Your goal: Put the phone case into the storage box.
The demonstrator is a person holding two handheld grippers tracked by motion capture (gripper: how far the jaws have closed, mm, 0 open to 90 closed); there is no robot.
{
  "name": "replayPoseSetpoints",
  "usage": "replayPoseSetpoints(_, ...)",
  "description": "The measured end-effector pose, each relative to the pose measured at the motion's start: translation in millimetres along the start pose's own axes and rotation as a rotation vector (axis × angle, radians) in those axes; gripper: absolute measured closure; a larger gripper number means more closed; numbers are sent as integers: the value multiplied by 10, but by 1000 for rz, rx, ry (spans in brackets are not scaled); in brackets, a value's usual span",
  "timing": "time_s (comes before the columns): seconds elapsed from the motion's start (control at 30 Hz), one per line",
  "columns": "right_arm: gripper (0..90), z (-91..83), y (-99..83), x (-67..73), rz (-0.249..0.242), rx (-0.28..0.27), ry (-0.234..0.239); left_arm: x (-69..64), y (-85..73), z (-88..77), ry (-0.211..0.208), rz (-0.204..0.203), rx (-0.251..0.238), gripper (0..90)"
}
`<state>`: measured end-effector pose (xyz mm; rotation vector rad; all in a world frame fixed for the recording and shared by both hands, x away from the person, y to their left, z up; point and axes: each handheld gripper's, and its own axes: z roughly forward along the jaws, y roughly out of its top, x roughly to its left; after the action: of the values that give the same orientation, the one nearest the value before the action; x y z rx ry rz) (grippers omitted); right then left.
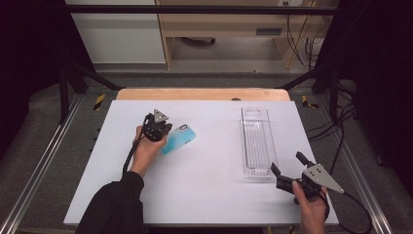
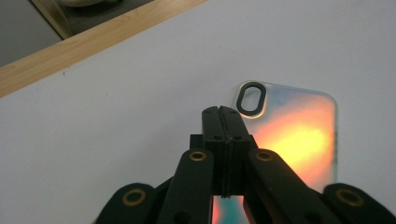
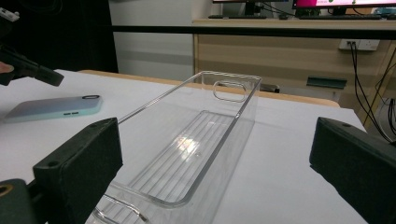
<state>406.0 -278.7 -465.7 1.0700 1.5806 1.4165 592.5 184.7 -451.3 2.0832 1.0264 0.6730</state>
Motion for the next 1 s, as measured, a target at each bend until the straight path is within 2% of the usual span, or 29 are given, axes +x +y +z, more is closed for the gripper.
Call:
replayPoseSetpoints(0.13,25,-7,-2,-5,-1,-4,1,13,-14,55,11,14,11,900)
replayPoseSetpoints(0.23,26,-11,-5,-2,-5,-7,6,39,-40,127,12,1,20,900)
replayPoseSetpoints(0.57,26,-8,-5,17,-20,-7,14,129,-119,250,30,-7,53,900)
replayPoseSetpoints(0.9,26,-9,-7,16,-20,-8,15,143,-156,312,18,2,73,900)
replayPoseSetpoints(1.0,26,-11,-7,14,-18,-10,15,142,-157,313,7,-7,70,900)
